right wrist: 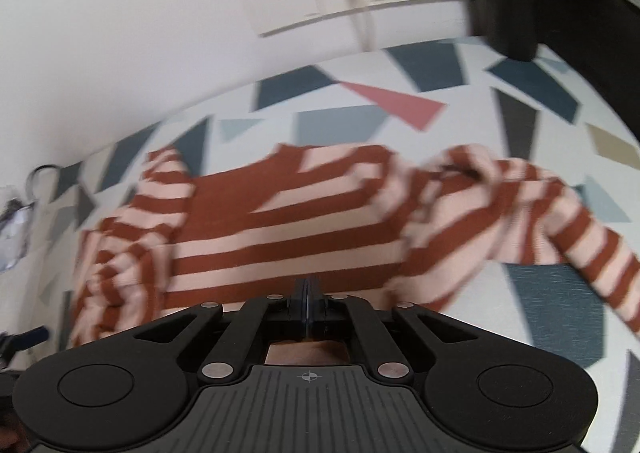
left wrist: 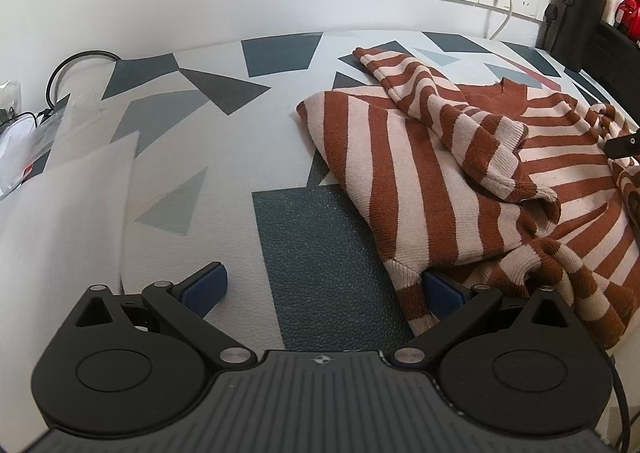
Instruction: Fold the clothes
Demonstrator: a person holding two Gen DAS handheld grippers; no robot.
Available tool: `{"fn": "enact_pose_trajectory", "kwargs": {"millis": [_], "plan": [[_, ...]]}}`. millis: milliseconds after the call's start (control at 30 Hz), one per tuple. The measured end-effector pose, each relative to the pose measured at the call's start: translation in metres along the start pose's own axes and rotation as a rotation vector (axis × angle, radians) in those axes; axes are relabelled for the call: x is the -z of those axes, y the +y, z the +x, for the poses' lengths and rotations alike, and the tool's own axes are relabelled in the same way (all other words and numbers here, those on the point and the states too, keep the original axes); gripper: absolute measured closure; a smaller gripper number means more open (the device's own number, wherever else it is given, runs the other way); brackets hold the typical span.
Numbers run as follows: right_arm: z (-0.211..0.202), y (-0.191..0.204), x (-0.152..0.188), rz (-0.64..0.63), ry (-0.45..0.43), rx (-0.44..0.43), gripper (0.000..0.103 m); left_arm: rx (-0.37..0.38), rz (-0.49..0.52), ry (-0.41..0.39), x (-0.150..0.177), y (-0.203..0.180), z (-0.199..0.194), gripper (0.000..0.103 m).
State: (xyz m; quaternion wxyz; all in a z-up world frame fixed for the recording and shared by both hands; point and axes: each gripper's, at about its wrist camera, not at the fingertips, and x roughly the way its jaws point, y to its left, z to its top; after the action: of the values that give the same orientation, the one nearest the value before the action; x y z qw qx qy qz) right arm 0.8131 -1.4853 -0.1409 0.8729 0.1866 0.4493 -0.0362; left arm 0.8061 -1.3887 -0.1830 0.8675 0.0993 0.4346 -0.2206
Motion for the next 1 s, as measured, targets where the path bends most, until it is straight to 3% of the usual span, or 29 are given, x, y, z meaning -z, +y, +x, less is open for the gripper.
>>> {"fn": "enact_pose_trajectory", "kwargs": {"millis": [100, 300, 433, 500, 567, 600, 900, 1000], "plan": [[0.0, 0.027, 0.002, -0.074, -0.002, -0.065, 0.07, -0.002, -0.002, -0.001, 0.0, 0.0, 0.0, 0.0], [0.009, 0.095, 0.0, -0.244, -0.014, -0.174, 0.066, -0.004, -0.004, 0.0, 0.0, 0.0, 0.0, 0.0], [0.027, 0.134, -0.004, -0.375, -0.014, -0.171, 0.065, -0.004, -0.005, 0.002, 0.0, 0.0, 0.0, 0.0], [0.023, 0.13, -0.003, -0.375, -0.013, -0.172, 0.065, -0.004, -0.005, 0.002, 0.0, 0.0, 0.0, 0.0], [0.019, 0.126, -0.002, -0.374, -0.012, -0.173, 0.081, -0.004, -0.004, 0.001, 0.0, 0.0, 0.0, 0.0], [0.018, 0.124, -0.001, -0.373, -0.011, -0.173, 0.101, -0.004, -0.004, 0.003, 0.0, 0.0, 0.0, 0.0], [0.0, 0.103, 0.005, -0.367, -0.006, -0.177, 0.103, -0.005, -0.005, 0.025, -0.003, 0.0, 0.001, 0.0], [-0.004, 0.081, 0.007, -0.31, 0.008, -0.153, 0.103, -0.006, -0.006, 0.029, -0.003, 0.0, 0.002, 0.0]]}}
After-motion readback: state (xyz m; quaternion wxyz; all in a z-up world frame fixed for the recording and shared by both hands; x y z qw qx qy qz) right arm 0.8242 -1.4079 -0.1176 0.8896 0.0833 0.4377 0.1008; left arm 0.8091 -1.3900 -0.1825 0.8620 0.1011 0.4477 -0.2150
